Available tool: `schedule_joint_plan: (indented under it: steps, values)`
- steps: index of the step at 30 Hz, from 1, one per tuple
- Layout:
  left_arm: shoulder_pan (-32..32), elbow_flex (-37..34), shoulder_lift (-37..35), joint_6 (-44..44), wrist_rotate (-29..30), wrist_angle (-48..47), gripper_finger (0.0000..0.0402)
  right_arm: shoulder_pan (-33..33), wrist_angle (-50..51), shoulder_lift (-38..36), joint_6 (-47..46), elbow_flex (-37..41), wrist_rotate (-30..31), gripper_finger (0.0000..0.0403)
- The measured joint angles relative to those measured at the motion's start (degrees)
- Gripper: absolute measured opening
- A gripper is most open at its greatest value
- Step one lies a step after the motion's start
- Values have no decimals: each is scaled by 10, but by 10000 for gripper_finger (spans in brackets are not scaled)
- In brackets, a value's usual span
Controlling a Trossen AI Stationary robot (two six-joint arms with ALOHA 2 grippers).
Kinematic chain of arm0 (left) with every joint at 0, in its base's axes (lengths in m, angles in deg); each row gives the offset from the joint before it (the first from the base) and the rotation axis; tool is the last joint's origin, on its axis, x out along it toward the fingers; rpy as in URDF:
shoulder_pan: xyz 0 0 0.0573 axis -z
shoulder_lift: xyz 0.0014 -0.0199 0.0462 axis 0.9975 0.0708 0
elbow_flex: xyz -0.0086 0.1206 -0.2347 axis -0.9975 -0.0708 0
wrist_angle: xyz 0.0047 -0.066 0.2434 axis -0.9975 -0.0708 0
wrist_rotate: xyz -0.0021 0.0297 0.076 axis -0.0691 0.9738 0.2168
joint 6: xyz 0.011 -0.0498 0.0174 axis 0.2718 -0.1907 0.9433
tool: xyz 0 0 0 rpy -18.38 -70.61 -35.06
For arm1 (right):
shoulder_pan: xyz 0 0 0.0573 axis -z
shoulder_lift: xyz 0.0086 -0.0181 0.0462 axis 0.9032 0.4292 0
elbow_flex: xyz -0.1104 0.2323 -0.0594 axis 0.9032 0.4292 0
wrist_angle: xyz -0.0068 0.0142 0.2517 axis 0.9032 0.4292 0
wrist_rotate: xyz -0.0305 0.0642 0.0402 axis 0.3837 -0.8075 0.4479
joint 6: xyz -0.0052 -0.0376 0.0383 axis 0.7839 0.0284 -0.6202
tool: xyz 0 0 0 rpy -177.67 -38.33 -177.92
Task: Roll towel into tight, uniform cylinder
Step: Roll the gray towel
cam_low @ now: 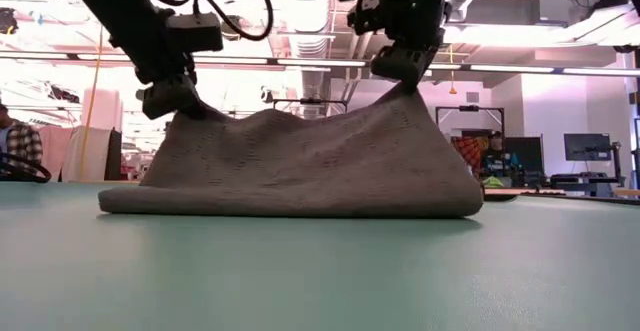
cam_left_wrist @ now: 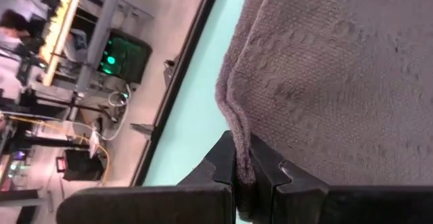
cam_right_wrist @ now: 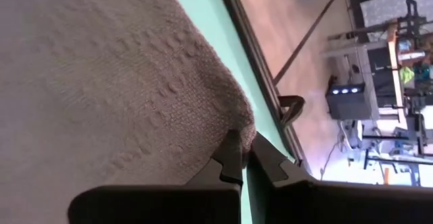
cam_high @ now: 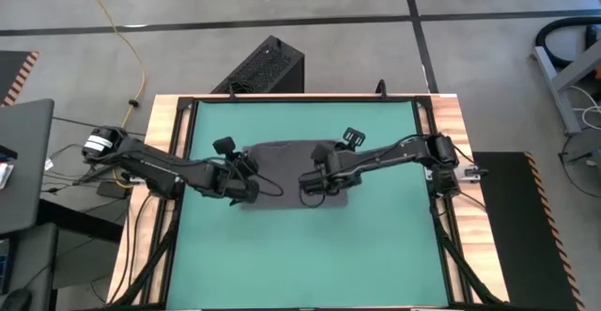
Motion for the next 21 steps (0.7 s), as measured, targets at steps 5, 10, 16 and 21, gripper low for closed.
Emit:
schedule_joint_plan:
  steps: [5, 10, 16, 21]
  values:
    - [-37, 0, 0, 26, -25, 14, 0, 23, -32, 3, 41, 0, 1, 17]
    - [-68, 0, 0, 18, -57, 14, 0, 37, -84, 5, 95, 1, -4, 17]
    - [-100, 0, 0, 39, -79, 53, 0, 62, -91, 5, 109, 1, -16, 17]
    - [-116, 0, 0, 47, -86, 58, 0, 77, -115, 5, 122, 1, -18, 17]
